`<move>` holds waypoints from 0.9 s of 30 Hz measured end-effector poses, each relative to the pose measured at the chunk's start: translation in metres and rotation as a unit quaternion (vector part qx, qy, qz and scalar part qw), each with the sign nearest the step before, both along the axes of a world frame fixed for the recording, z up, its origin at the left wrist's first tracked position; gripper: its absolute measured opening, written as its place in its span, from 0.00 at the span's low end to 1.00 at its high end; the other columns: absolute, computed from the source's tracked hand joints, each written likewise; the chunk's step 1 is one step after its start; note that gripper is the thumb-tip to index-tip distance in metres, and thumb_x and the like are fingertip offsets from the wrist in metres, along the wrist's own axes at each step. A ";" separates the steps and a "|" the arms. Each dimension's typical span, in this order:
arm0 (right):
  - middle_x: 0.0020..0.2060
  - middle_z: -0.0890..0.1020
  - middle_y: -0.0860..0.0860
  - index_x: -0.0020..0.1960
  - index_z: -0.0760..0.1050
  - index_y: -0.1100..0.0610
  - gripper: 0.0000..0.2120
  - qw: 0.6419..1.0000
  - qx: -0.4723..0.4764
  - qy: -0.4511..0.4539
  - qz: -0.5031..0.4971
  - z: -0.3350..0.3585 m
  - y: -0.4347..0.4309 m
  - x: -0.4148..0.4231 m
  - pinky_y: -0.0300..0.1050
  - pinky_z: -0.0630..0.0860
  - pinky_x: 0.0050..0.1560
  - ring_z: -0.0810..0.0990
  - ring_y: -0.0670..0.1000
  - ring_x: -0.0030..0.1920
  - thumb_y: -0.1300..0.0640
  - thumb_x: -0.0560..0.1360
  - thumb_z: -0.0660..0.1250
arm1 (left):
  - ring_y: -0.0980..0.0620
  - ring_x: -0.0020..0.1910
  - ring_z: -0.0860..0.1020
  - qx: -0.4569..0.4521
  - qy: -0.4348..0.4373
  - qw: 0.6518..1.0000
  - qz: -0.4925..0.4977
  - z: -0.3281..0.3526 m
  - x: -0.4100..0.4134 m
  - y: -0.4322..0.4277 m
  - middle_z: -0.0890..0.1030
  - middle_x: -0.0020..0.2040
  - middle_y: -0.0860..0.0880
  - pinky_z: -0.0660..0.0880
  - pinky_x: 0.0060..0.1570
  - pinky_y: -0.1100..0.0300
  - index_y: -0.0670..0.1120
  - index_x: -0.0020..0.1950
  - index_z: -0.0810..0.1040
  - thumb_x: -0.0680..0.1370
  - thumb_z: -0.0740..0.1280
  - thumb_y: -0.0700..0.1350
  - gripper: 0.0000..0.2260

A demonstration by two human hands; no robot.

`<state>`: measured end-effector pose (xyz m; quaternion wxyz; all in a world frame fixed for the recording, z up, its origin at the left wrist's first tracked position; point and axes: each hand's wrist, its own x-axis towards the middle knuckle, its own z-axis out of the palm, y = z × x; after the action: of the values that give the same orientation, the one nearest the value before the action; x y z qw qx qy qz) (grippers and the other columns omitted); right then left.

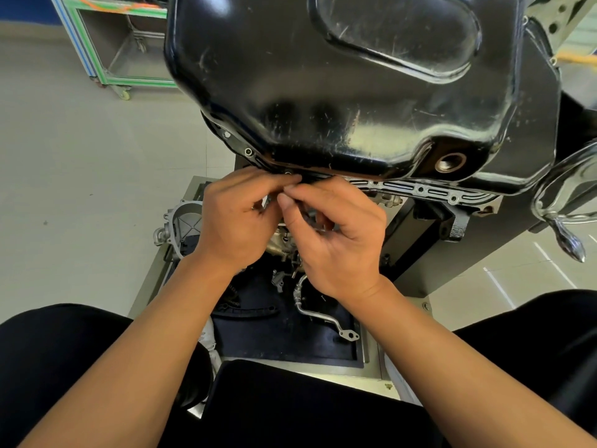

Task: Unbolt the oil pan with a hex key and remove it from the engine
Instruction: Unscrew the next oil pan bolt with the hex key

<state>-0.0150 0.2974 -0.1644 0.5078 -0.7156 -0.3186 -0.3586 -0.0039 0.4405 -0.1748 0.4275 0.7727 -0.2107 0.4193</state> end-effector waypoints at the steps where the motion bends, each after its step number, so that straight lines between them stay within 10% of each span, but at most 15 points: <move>1: 0.41 0.82 0.51 0.47 0.84 0.66 0.06 1.000 0.000 0.000 -0.002 0.000 0.000 0.000 0.37 0.76 0.47 0.79 0.44 0.43 0.71 0.71 0.76 | 0.62 0.41 0.79 -0.017 0.003 1.000 0.007 0.001 0.000 -0.001 0.83 0.42 0.49 0.74 0.44 0.70 0.37 0.46 0.84 0.75 0.69 0.37 0.06; 10: 0.40 0.84 0.55 0.47 0.84 0.66 0.05 1.000 -0.001 -0.009 -0.004 0.000 -0.001 0.002 0.44 0.79 0.44 0.82 0.49 0.41 0.69 0.72 0.75 | 0.55 0.45 0.81 0.010 -0.033 0.999 -0.029 0.000 0.000 -0.003 0.83 0.48 0.46 0.75 0.47 0.67 0.35 0.53 0.84 0.82 0.65 0.46 0.15; 16: 0.40 0.84 0.53 0.48 0.85 0.65 0.05 1.000 0.000 0.001 -0.013 -0.002 -0.001 0.001 0.41 0.78 0.44 0.82 0.48 0.41 0.67 0.72 0.75 | 0.56 0.31 0.72 -0.037 -0.003 0.998 0.055 -0.002 0.001 -0.008 0.77 0.32 0.51 0.68 0.31 0.66 0.37 0.34 0.79 0.70 0.70 0.33 0.05; 27: 0.42 0.85 0.56 0.48 0.84 0.66 0.05 1.000 -0.007 0.001 -0.006 0.001 -0.002 0.000 0.46 0.80 0.46 0.84 0.51 0.43 0.68 0.72 0.75 | 0.46 0.40 0.83 -0.022 0.098 0.991 0.090 -0.007 0.005 -0.001 0.85 0.44 0.43 0.79 0.42 0.54 0.39 0.53 0.85 0.74 0.71 0.35 0.09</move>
<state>-0.0149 0.2955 -0.1633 0.5006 -0.7217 -0.3161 -0.3586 0.0010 0.4393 -0.1816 0.4239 0.8159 -0.0881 0.3831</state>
